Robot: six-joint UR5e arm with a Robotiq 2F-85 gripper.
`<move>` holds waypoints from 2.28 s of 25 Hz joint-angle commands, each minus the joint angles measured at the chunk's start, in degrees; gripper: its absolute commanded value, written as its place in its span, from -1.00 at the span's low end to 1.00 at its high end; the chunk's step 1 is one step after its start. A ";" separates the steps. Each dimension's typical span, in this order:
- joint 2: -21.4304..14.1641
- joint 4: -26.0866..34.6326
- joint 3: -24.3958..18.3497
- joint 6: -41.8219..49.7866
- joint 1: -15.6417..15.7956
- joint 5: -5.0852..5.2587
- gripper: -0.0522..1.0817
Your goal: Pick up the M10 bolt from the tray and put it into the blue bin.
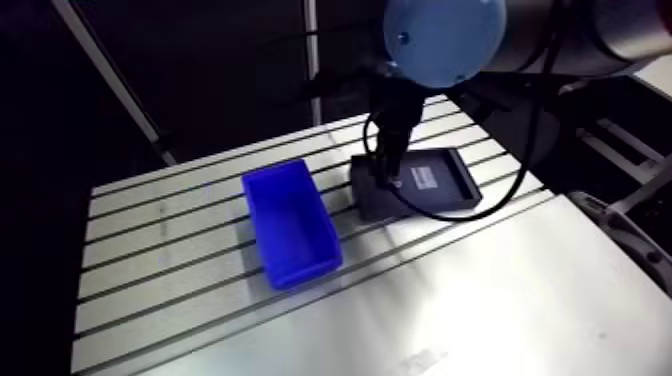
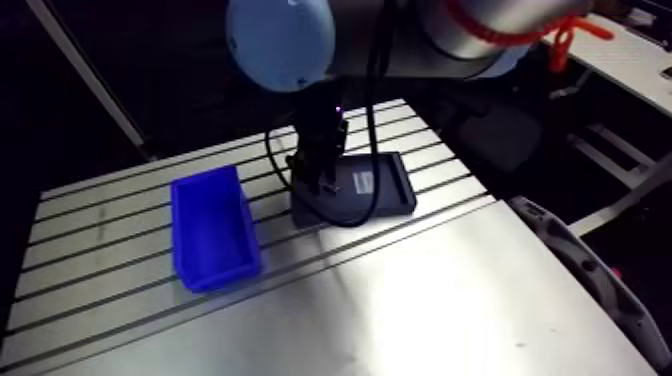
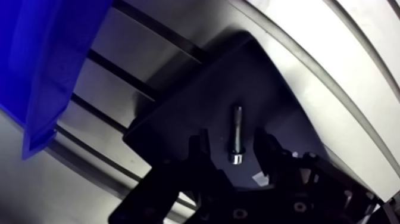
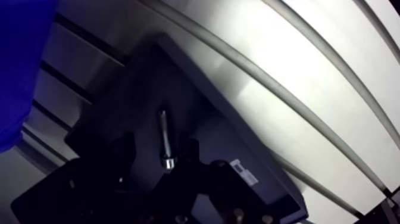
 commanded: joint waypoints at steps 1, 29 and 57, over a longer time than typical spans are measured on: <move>0.34 0.01 -0.07 -0.01 0.00 -0.03 -0.02; 0.86 0.01 -0.60 -0.01 0.18 -0.12 0.25; 0.86 0.01 -0.43 -0.01 0.18 -0.20 0.37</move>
